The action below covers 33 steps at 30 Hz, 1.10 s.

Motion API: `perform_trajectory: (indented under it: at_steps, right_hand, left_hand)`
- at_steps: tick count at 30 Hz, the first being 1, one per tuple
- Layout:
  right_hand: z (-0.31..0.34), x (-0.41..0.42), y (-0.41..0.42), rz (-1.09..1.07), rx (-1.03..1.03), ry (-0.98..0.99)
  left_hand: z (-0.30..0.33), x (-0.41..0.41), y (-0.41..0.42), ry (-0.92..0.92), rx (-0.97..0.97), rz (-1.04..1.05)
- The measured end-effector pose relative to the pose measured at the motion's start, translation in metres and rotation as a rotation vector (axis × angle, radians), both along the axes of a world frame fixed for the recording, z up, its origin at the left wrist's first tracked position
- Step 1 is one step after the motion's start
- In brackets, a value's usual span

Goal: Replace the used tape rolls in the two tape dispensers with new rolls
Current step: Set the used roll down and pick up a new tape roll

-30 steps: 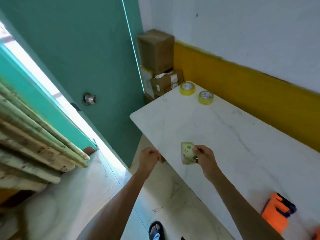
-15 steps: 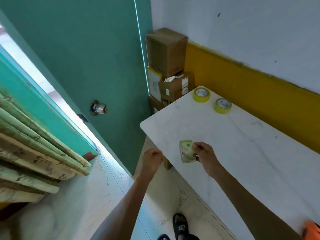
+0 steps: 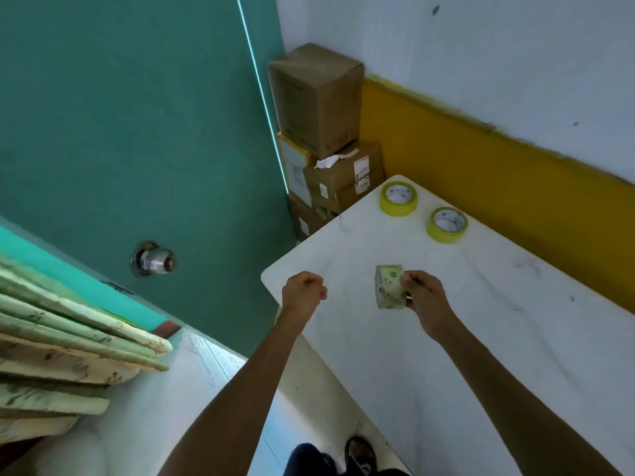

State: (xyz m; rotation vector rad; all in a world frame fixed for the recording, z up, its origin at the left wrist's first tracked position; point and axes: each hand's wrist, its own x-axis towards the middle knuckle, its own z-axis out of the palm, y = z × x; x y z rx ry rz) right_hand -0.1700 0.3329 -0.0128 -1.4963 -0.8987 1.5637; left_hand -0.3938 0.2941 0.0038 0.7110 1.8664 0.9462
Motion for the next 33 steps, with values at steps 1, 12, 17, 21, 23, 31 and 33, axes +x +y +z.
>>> perform_trajectory:
  at_steps: [1, 12, 17, 21, 23, 31, 33]
  right_hand:
    - [-0.001, 0.000, 0.007, -0.015, -0.002, 0.006]
    - [-0.016, -0.012, 0.086, -0.299, -0.012, -0.026]
    - [-0.011, -0.017, 0.115, -0.439, 0.001, -0.068]
    - [-0.010, -0.018, 0.128, -0.532, -0.003, -0.074]
    - [-0.014, -0.016, 0.135, -0.558, -0.006, -0.073]
    - [-0.046, -0.010, 0.163, -0.633, -0.055, -0.046]
    - [-0.055, -0.009, 0.168, -0.638, -0.064, -0.031]
  left_hand:
    - [-0.001, 0.001, 0.010, 0.007, -0.003, -0.024]
    - [-0.024, 0.019, 0.158, 0.039, -0.045, -0.375]
    - [-0.027, 0.032, 0.228, 0.010, -0.025, -0.575]
    - [-0.034, 0.044, 0.268, 0.074, -0.006, -0.722]
    - [-0.037, 0.050, 0.284, 0.149, 0.020, -0.799]
    - [-0.061, 0.070, 0.347, 0.593, 0.331, -1.119]
    - [-0.070, 0.077, 0.360, 0.648, 0.359, -1.184]
